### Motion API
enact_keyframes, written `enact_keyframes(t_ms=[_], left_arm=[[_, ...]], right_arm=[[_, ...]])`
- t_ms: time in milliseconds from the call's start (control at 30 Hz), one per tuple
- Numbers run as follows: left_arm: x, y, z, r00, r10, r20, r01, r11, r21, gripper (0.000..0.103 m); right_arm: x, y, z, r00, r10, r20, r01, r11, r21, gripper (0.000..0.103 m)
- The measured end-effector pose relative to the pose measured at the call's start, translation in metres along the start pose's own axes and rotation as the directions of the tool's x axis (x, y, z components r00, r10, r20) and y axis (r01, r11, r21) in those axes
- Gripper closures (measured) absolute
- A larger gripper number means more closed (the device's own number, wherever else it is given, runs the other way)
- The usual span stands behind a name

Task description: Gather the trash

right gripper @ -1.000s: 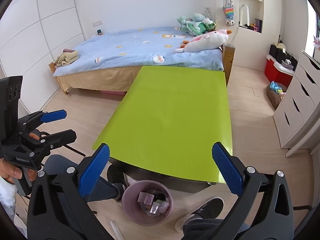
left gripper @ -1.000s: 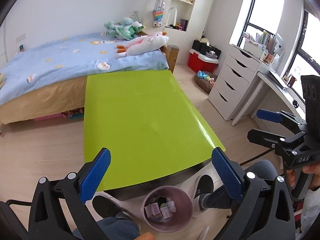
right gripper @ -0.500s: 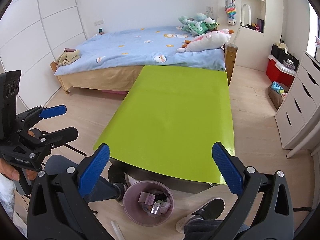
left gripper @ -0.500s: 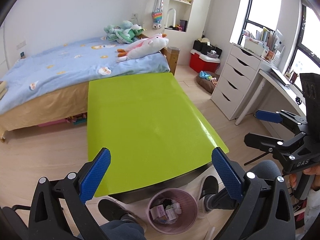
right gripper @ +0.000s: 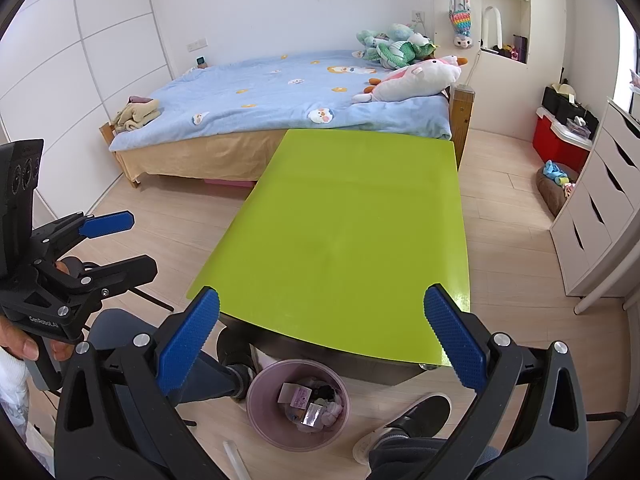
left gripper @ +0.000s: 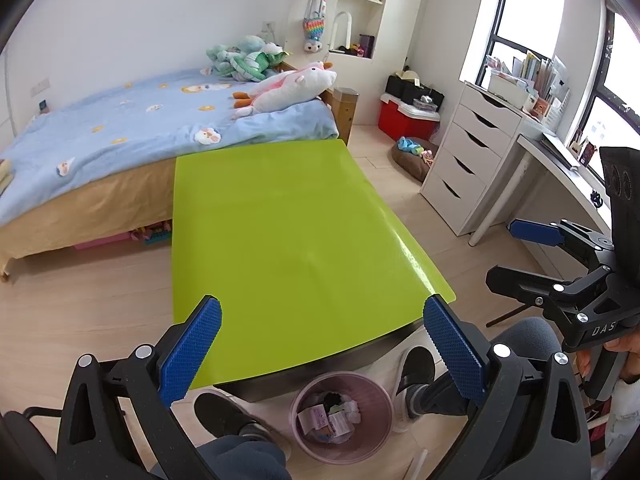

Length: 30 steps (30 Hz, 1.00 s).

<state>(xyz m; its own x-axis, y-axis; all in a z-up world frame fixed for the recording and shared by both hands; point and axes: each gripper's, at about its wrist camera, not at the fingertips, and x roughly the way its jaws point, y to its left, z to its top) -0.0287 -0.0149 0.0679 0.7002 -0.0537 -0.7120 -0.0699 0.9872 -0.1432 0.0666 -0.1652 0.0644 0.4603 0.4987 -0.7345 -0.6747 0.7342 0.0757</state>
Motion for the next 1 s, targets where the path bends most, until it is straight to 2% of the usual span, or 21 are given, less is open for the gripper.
enact_keyframes(t_ms=[1000], left_arm=[[0.0019,-0.005,-0.0027,1.0,-0.003,-0.008,0.003,1.0,0.004,0.006]], right_arm=[[-0.0009,-0.0015,-0.0002,1.0,0.0,0.003,0.0,1.0,0.001,0.003]])
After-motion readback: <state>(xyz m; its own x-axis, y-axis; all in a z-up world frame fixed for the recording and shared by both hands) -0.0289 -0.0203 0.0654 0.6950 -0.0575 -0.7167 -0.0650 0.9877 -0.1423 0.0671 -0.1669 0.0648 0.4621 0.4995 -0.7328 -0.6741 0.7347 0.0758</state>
